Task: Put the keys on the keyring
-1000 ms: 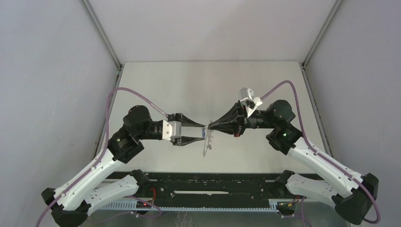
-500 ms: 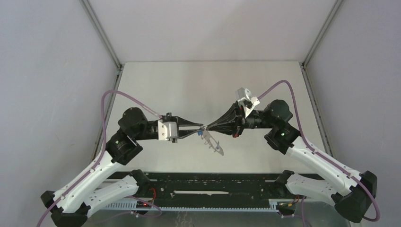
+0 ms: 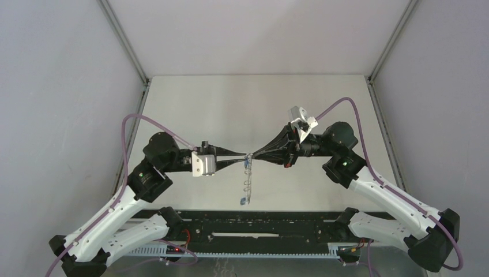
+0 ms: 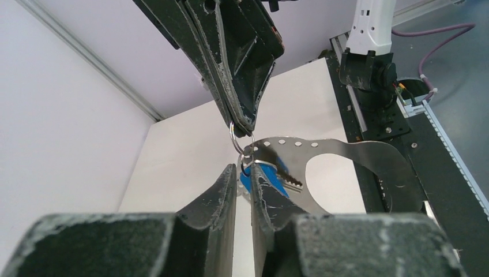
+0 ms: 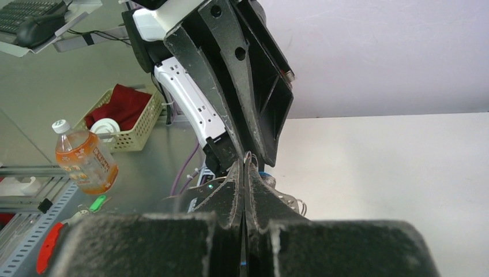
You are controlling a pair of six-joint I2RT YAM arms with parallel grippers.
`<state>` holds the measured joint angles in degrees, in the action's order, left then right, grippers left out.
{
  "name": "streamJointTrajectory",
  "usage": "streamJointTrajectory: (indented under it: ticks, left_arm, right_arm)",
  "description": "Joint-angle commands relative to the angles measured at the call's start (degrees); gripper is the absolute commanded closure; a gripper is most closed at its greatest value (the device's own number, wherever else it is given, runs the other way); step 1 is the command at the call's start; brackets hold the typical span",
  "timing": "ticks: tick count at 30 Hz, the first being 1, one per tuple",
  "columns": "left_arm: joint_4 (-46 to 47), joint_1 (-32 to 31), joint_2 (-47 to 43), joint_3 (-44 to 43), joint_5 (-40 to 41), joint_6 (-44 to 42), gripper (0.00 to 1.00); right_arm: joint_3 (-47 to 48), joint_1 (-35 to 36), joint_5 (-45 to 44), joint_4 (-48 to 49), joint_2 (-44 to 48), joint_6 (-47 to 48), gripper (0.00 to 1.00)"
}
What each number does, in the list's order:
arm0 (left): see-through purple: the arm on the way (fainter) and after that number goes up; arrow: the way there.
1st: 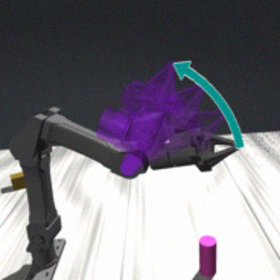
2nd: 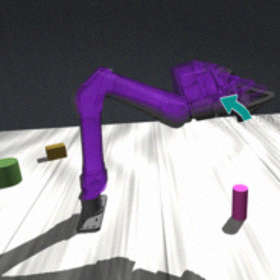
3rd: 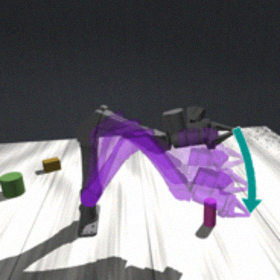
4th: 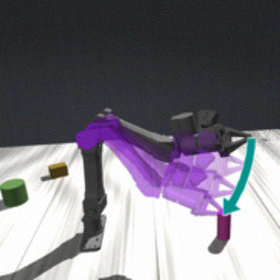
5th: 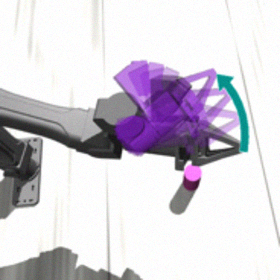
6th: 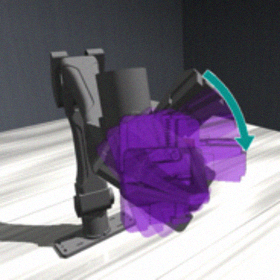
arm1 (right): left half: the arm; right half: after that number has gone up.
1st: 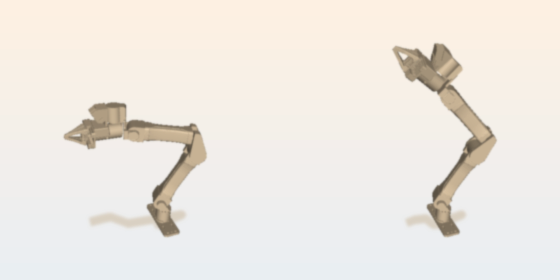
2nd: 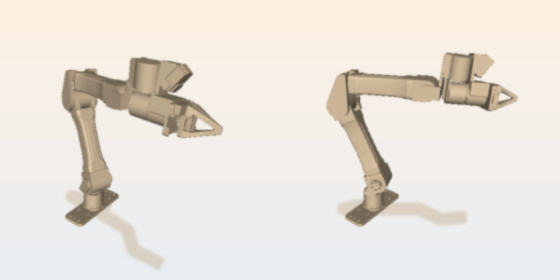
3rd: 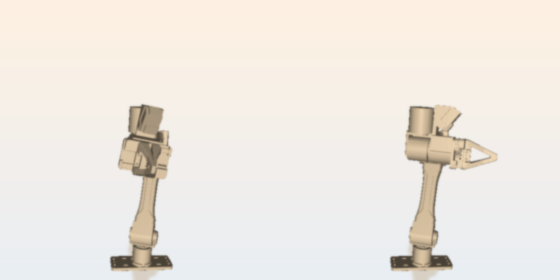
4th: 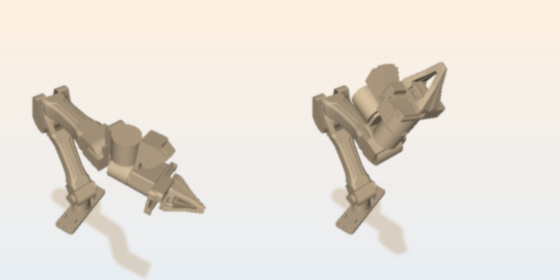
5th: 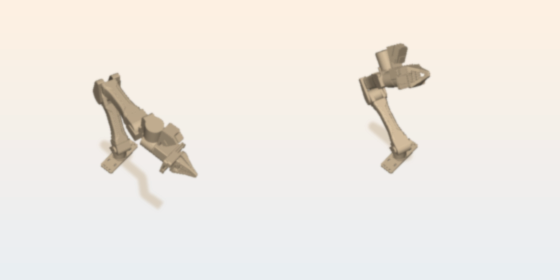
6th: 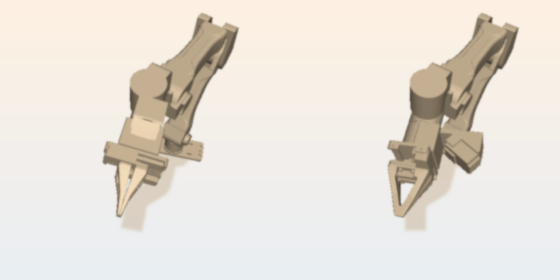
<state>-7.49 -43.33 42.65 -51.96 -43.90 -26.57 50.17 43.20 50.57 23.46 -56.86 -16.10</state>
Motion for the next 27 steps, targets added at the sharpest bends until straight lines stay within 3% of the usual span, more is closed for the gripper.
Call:
streamJointTrajectory:
  ticks: [1,13,27]
  left_arm:
    - [0.83,0.40,-0.22,1.76,-1.76,-2.00,0.83]
    - [-1.17,0.41,-0.42,2.49,-4.65,-9.47,0.98]
    - [-5.47,-1.03,-0.85,4.45,-4.45,-16.11,1.00]
  right_arm:
    - [0.10,-0.13,0.02,3.59,0.22,-1.64,1.00]
    - [0.10,1.03,-2.99,2.40,-0.77,-2.20,1.00]
    - [-2.49,1.79,-5.99,6.60,-0.28,-5.23,1.00]
